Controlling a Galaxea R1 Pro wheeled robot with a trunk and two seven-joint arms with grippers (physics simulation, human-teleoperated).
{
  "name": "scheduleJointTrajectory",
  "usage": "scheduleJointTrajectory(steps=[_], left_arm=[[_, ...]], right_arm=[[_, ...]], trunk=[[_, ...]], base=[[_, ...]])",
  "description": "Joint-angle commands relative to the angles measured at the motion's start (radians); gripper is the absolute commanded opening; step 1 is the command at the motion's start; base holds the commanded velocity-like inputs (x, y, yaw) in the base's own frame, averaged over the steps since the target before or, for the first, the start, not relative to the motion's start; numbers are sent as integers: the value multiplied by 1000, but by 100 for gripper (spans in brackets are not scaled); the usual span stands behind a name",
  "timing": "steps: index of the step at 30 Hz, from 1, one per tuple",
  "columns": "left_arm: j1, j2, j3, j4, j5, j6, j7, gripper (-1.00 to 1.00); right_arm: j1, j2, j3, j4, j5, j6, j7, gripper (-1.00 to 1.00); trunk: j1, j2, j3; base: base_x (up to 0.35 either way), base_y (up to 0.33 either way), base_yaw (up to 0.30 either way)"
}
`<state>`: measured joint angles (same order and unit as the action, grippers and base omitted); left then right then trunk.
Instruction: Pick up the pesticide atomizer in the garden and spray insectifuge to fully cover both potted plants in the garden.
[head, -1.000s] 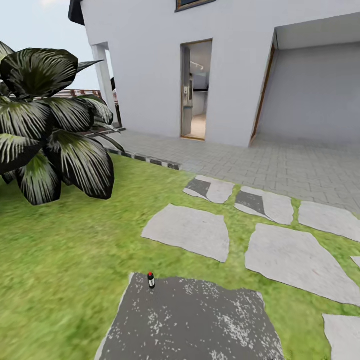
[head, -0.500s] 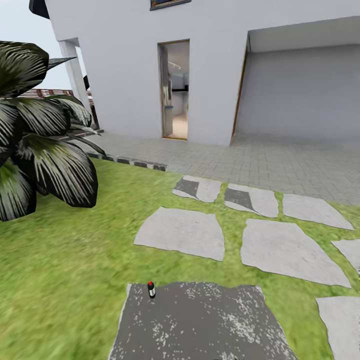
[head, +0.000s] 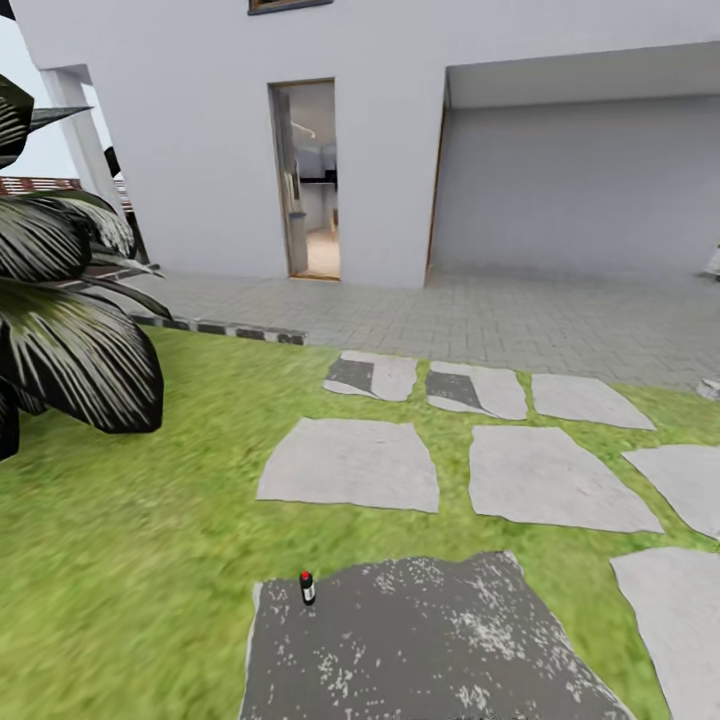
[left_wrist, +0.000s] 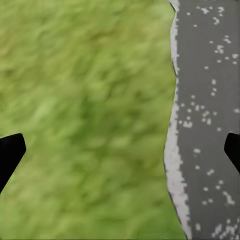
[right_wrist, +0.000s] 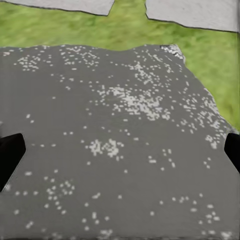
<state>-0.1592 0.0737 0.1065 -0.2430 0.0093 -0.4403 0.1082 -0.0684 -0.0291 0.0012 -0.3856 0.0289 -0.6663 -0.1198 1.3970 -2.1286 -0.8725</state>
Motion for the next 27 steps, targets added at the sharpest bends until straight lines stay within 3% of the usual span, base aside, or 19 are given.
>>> scheduleJointTrajectory(steps=[1, 21, 27], left_arm=[[0, 0, 1, 1, 0, -3, 1, 100], [0, 0, 1, 1, 0, -3, 1, 100], [-1, 0, 1, 1, 0, -3, 1, 100]], right_arm=[[-1, 0, 0, 1, 3, -3, -4, 100], [-1, 0, 0, 1, 3, -3, -4, 100], [-1, 0, 0, 1, 3, -3, -4, 100]], trunk=[[0, 0, -1], [0, 0, -1], [0, 0, -1]], base=[[0, 334, -264], [0, 329, -264], [0, 211, -264]])
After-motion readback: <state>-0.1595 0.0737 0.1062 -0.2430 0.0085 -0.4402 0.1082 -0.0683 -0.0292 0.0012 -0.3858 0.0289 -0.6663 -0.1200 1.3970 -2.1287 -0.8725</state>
